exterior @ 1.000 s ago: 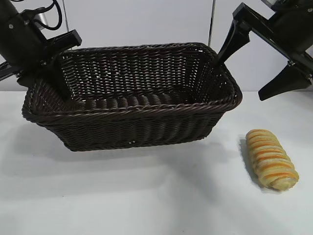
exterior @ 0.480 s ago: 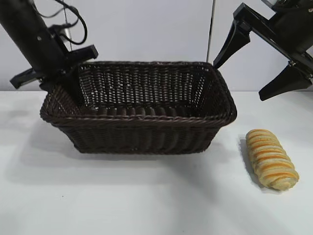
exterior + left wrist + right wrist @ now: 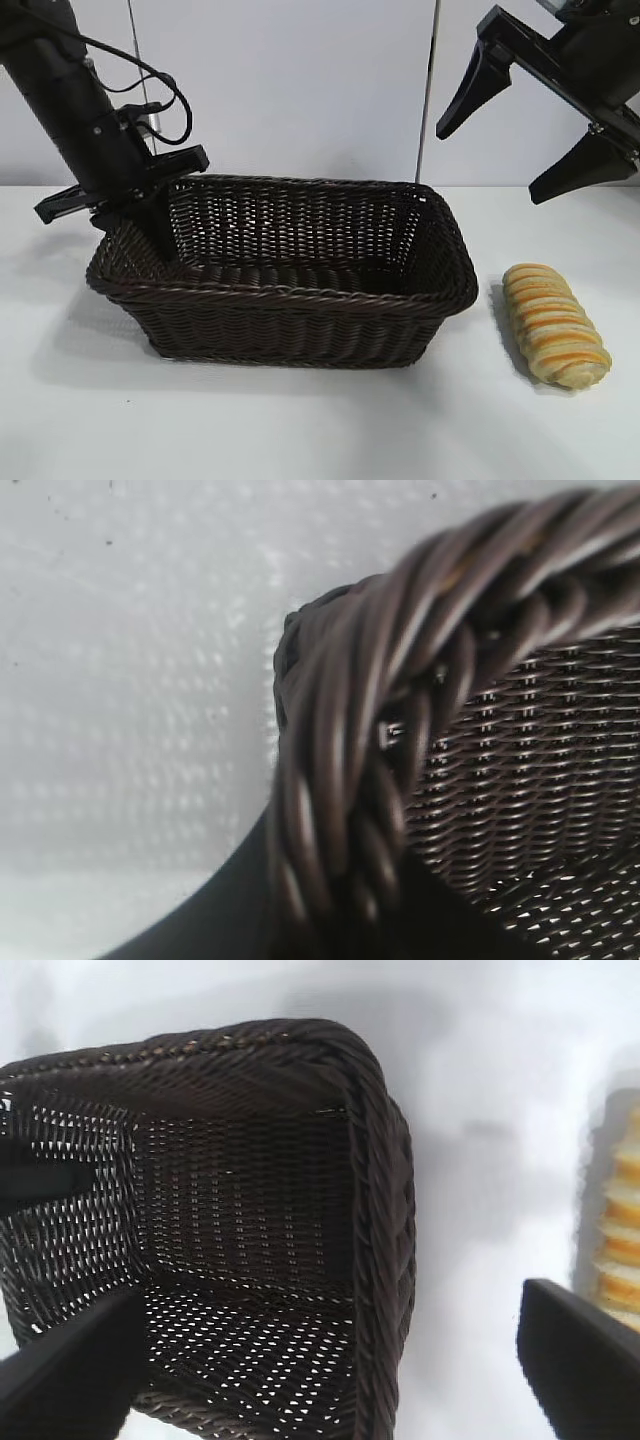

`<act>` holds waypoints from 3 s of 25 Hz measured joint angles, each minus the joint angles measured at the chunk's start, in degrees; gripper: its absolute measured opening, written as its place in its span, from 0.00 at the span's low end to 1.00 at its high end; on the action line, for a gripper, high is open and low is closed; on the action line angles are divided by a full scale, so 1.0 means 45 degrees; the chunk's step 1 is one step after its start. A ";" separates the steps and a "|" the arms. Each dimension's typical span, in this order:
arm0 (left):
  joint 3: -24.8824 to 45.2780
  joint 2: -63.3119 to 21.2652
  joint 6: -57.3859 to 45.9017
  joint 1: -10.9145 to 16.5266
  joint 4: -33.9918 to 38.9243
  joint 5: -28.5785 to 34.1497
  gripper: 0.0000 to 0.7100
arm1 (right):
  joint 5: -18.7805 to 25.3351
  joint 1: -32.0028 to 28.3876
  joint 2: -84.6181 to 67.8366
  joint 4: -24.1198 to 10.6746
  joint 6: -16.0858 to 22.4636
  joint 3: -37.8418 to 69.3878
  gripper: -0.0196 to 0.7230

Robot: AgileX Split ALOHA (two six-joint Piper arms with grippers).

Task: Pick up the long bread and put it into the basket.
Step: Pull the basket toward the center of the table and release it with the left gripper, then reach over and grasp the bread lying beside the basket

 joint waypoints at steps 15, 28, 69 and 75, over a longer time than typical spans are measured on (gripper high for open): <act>-0.0078 -0.2242 -0.1391 0.0000 0.2469 0.0521 0.97 | 0.0000 0.0000 0.0000 0.0000 0.0000 0.0000 0.96; -0.0078 -0.4743 -0.2033 0.2188 0.6214 0.1352 0.97 | 0.0000 0.0000 0.0000 0.0000 0.0000 0.0000 0.96; 1.1316 -2.6642 0.1240 0.3995 0.3795 0.0972 0.97 | 0.0065 0.0000 0.0000 -0.0003 -0.0026 0.0000 0.96; 1.3398 -2.7818 0.1240 0.3995 0.4624 0.1380 0.97 | 0.0065 0.0000 0.0000 -0.0003 -0.0049 0.0000 0.96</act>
